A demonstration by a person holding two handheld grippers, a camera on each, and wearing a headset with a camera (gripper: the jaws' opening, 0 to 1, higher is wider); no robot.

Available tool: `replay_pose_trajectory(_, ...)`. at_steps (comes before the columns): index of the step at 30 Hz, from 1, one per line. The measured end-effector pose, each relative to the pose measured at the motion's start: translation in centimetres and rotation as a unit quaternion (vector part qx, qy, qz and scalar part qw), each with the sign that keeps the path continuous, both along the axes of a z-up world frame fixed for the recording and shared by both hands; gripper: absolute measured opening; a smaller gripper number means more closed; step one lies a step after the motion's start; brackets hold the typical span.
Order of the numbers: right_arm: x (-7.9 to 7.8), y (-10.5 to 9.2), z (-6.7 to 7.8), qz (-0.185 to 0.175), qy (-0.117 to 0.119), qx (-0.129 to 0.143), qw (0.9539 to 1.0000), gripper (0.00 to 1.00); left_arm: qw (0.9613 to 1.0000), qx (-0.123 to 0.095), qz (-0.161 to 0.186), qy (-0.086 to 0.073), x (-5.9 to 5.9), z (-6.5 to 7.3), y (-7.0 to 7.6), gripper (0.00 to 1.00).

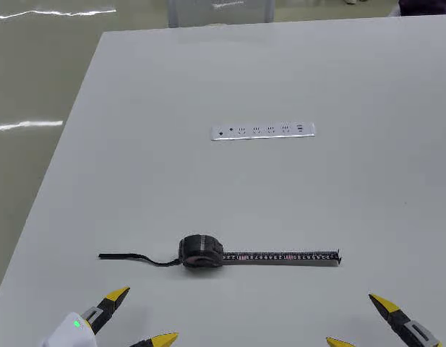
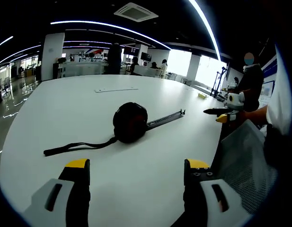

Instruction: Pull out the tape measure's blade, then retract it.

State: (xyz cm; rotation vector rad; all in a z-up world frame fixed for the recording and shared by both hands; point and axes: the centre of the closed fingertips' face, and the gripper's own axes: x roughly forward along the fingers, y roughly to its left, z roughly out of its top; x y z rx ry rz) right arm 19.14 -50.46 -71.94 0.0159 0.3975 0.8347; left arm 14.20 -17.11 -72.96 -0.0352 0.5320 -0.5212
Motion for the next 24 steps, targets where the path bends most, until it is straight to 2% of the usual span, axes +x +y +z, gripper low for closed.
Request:
replay_pose_trajectory(11, 0.11, 0.20, 0.03, 0.002, -0.001, 0.000, 1.0000, 0.74, 1.0000, -0.002, 0.005, 0.001, -0.08, 0.13, 0.22, 0.80)
replay_pose_trajectory(24, 0.35, 0.34, 0.18, 0.002, -0.002, 0.000, 1.0000, 0.74, 0.9999, -0.001, 0.010, 0.004, 0.21, 0.26, -0.26, 0.80)
